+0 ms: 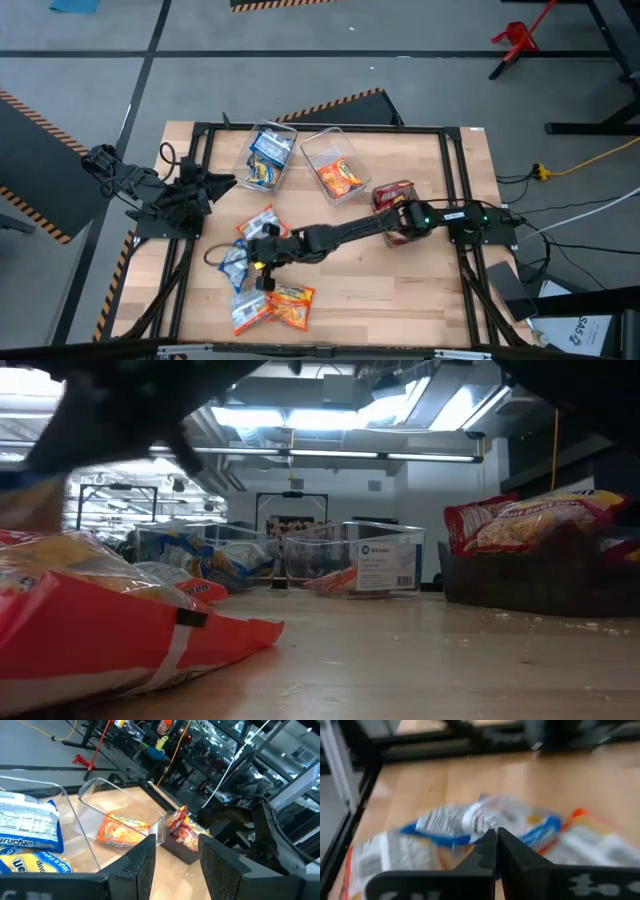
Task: Sort Maruchan noodles
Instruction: Put the blue noodle pack into the left transparent bin
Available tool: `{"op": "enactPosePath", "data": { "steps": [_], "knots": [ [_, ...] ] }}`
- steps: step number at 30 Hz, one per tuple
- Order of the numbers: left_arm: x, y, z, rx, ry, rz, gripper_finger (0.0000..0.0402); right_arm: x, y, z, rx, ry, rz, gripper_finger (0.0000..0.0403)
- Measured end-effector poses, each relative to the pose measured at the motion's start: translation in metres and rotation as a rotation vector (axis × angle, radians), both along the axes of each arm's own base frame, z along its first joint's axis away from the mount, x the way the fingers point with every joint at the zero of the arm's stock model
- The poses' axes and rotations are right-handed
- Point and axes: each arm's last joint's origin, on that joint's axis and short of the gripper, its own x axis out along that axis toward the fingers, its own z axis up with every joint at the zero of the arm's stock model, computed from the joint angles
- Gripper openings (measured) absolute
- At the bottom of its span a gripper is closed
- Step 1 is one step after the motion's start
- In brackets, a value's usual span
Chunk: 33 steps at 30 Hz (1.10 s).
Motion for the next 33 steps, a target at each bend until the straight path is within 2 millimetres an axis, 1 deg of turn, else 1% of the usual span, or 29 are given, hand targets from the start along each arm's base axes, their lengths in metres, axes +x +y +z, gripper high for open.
{"op": "enactPosePath", "data": {
  "steps": [6,11,17,20,23,25,27,29,31,33],
  "knots": [
    [0.000,0.001,0.002,-0.006,-0.019,0.031,0.0141,-0.007,-0.027,0.033,-0.045,-0.009,-0.087,0.0000],
    [-0.001,0.002,0.004,-0.011,-0.043,0.085,0.0141,-0.013,-0.056,0.066,-0.075,-0.048,-0.121,0.0000],
    [-0.001,0.002,0.004,-0.011,-0.048,0.103,0.0141,-0.023,-0.094,0.103,-0.099,-0.108,-0.162,0.0000],
    [-0.001,0.002,0.004,-0.011,-0.048,0.103,0.0141,-0.029,-0.109,0.112,-0.074,-0.085,-0.116,0.0001],
    [-0.001,0.002,0.004,-0.010,-0.047,0.101,0.0141,-0.036,-0.116,0.103,0.007,0.036,-0.010,0.0017],
    [-0.001,0.002,0.004,-0.010,-0.046,0.101,0.0141,-0.043,-0.111,0.093,0.039,0.158,0.052,0.0042],
    [-0.001,0.002,0.003,-0.005,-0.038,0.100,0.0141,-0.046,-0.102,0.078,0.015,0.258,0.121,0.0079],
    [-0.001,0.002,0.003,0.001,-0.030,0.100,0.0141,-0.047,-0.094,0.057,-0.045,0.357,0.182,0.0122],
    [-0.001,0.003,0.001,0.010,-0.016,0.100,0.0141,-0.043,-0.086,0.040,-0.092,0.379,0.213,0.0172],
    [-0.001,0.003,0.001,0.011,-0.014,0.101,0.0141,-0.039,-0.083,0.031,-0.111,0.379,0.220,0.0220]
  ]
}}
